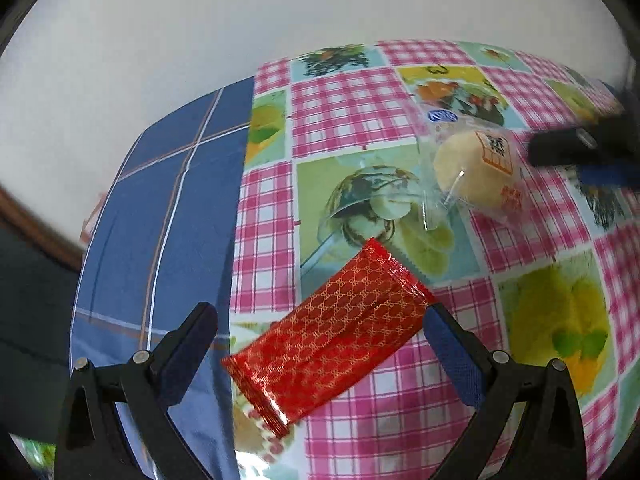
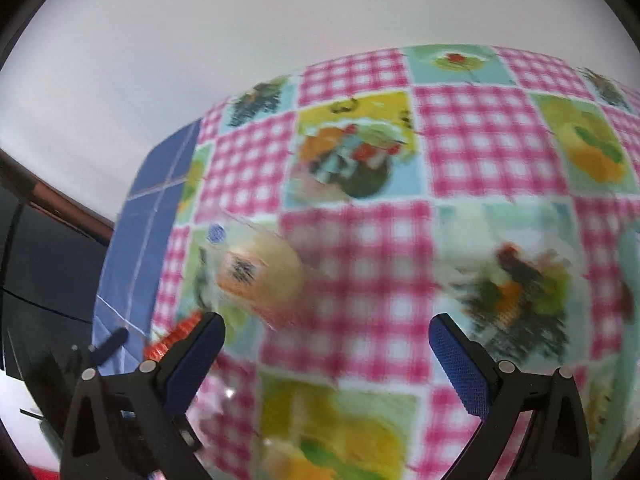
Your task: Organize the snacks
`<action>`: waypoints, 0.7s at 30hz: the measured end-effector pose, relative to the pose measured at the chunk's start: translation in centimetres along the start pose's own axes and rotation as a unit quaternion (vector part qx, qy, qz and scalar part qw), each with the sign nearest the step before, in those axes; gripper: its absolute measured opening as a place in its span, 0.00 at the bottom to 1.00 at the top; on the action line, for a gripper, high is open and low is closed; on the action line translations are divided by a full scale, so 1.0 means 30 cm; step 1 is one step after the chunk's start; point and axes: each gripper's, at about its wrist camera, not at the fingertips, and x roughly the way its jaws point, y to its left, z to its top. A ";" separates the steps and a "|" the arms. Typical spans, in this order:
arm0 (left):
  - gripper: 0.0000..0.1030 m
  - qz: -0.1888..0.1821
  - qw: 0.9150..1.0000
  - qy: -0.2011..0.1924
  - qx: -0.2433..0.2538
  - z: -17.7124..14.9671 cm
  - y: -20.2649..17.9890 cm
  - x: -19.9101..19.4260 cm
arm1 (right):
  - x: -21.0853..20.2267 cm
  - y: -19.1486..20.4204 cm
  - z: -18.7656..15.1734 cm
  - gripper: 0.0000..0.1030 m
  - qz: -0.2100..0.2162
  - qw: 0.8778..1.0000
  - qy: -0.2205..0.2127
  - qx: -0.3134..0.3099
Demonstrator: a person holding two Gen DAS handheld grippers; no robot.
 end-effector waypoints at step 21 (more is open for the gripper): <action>0.72 -0.070 0.997 0.015 0.011 -0.012 0.019 0.064 | 0.174 0.093 0.059 0.79 0.002 1.000 0.025 -0.012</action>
